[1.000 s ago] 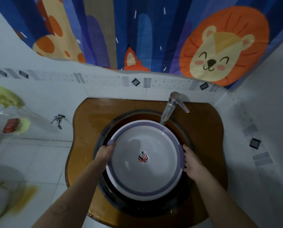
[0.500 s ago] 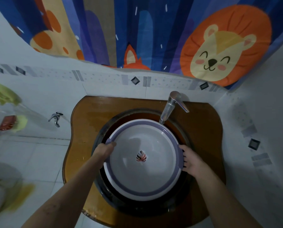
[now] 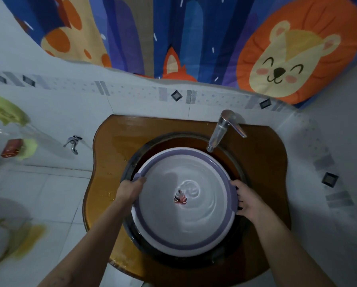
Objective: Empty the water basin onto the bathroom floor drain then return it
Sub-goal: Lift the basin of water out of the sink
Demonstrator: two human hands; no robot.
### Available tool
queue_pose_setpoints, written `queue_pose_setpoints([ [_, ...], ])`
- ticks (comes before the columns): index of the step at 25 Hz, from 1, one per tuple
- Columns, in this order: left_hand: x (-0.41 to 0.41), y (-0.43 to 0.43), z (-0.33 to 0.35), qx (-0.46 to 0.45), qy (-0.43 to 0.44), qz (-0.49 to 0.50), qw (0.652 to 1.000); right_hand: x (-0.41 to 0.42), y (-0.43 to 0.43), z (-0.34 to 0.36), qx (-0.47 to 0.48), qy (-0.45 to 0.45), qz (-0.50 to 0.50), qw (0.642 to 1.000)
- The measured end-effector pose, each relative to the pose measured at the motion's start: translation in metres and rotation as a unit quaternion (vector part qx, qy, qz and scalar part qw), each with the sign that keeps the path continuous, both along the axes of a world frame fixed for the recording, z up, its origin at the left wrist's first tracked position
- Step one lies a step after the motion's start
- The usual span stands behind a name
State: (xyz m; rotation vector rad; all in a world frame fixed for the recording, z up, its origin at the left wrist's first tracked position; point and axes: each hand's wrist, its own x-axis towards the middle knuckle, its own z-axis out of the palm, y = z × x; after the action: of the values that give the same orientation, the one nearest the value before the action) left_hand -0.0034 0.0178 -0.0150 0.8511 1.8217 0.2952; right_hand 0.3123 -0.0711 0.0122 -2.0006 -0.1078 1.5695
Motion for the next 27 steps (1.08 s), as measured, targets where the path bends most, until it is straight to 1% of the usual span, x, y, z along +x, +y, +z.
queue_pose_setpoints([
  [3, -0.002, -0.005, 0.003, 0.008, -0.024, 0.031, 0.999, 0.000, -0.002, 0.003, 0.012, -0.008, -0.018, 1.000],
  [6, -0.001, -0.008, 0.009, 0.019, -0.047, 0.038, 0.998, 0.003, -0.002, 0.006, 0.037, -0.034, -0.016, 0.999],
  [9, -0.004, -0.009, 0.021, 0.026, -0.074, 0.027, 0.997, 0.004, -0.001, 0.009, 0.053, -0.041, 0.008, 0.998],
  [12, -0.007, -0.015, 0.031, 0.029, -0.123, 0.013, 0.992, 0.004, -0.010, 0.012, 0.058, -0.042, 0.002, 0.997],
  [15, -0.015, -0.021, 0.033, 0.023, -0.158, -0.021, 0.987, 0.003, -0.021, 0.010, 0.087, -0.030, -0.018, 0.996],
  [17, -0.016, -0.024, 0.032, 0.029, -0.162, -0.035, 0.986, 0.005, -0.029, 0.009, 0.106, -0.020, -0.041, 0.993],
  [19, -0.013, -0.028, 0.030, 0.055, -0.161, -0.028, 0.985, 0.006, -0.035, 0.008, 0.118, -0.006, -0.052, 0.992],
  [23, -0.012, -0.040, 0.028, 0.099, -0.150, 0.025, 0.983, 0.005, -0.038, 0.011, 0.124, -0.013, -0.044, 0.991],
  [27, -0.007, -0.045, 0.032, 0.108, -0.123, 0.067, 0.984, 0.002, -0.038, 0.016, 0.139, -0.036, -0.032, 0.989],
])
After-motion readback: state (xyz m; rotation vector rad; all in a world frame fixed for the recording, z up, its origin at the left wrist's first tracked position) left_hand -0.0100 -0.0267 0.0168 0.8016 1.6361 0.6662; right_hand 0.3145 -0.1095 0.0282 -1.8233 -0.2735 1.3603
